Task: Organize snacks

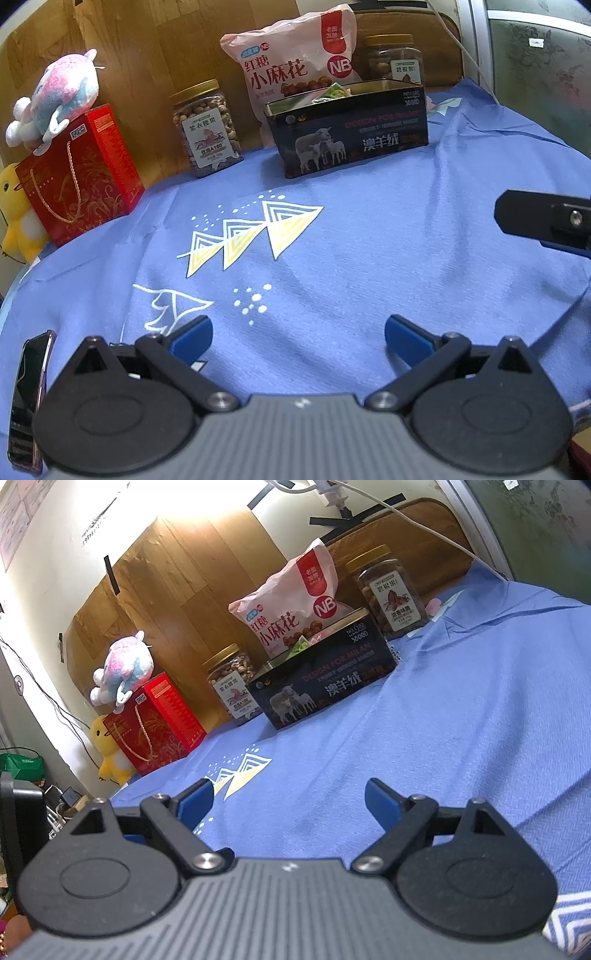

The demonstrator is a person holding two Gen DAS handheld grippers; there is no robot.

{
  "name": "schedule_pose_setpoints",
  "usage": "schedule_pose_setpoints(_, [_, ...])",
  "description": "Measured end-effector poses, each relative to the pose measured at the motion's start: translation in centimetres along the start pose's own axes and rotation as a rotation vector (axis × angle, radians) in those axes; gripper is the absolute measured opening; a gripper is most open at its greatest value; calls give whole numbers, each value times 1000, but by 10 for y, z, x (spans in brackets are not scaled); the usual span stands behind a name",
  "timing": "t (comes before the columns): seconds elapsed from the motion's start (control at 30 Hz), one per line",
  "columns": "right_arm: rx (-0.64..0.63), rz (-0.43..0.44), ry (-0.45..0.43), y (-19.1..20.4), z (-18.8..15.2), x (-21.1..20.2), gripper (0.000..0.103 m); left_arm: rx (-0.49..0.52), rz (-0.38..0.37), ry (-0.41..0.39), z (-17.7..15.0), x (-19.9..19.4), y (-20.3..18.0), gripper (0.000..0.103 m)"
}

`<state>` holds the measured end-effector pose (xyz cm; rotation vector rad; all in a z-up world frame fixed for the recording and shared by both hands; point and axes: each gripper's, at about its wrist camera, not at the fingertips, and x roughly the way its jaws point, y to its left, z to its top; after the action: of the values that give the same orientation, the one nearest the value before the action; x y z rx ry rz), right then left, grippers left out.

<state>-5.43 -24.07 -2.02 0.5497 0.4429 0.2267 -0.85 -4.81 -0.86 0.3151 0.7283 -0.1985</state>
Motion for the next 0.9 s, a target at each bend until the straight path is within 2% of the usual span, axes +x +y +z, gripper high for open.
schedule_pose_setpoints(0.37, [1,0,0,0,0,0,91,7,-14,14,0,-3,-1,103])
schedule_pose_setpoints(0.9, [-1,3,0,0,-1,-1,91,10,21,1,0,-7,1,103])
